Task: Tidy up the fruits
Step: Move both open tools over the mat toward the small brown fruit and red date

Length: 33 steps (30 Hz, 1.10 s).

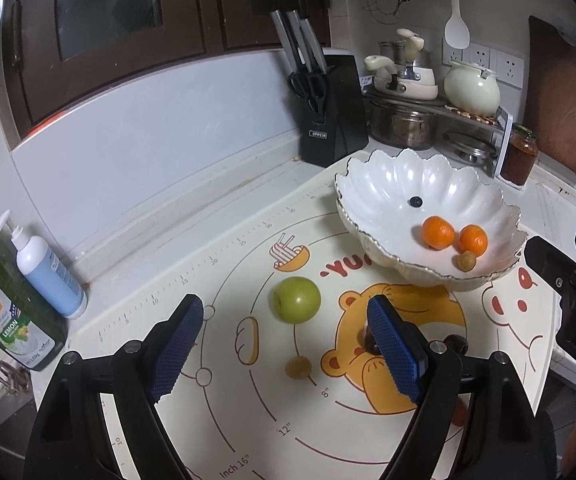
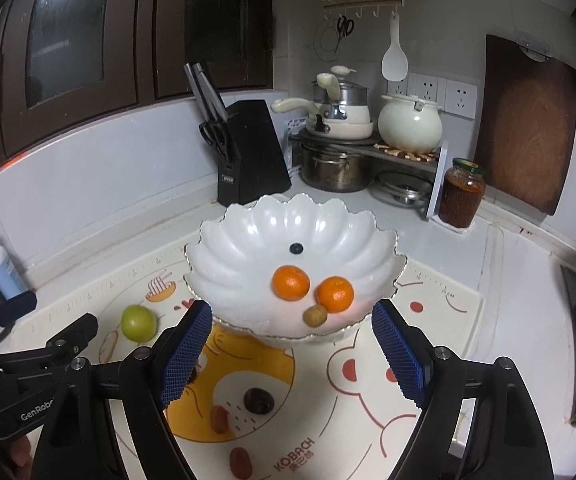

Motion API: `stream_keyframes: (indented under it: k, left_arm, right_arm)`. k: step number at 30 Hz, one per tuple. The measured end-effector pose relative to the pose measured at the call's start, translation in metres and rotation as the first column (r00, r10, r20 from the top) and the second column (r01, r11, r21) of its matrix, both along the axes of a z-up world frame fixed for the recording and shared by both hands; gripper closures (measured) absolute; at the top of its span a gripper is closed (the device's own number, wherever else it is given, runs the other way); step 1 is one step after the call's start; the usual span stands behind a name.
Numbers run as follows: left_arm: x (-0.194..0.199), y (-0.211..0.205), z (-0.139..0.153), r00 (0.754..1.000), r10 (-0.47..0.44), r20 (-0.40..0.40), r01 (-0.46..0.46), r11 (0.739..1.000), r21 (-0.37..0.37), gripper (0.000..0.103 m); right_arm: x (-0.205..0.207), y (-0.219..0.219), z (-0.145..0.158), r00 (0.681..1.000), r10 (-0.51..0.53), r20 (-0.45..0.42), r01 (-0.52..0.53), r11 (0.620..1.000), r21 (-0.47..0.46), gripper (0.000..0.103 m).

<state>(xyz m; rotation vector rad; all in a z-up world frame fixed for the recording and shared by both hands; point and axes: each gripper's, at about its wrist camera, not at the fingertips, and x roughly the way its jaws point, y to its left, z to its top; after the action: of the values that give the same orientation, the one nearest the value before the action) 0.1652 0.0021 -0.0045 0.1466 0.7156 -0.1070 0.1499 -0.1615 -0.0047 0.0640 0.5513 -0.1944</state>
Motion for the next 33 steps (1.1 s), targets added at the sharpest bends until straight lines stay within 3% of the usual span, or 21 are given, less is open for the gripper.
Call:
stream_keyframes:
  k: [10, 33]
  left_arm:
    - [-0.001, 0.008, -0.016, 0.999, 0.014, -0.029, -0.014, 1.000, -0.010, 0.019]
    - [-0.021, 0.004, -0.063, 0.991, -0.090, -0.101, 0.093, 0.995, 0.023, 0.019]
  right_arm:
    - [0.003, 0.005, -0.019, 0.999, 0.001, -0.040, -0.001, 1.000, -0.004, 0.020]
    - [-0.023, 0.013, -0.072, 0.990, 0.005, -0.142, -0.001, 1.000, 0.026, 0.027]
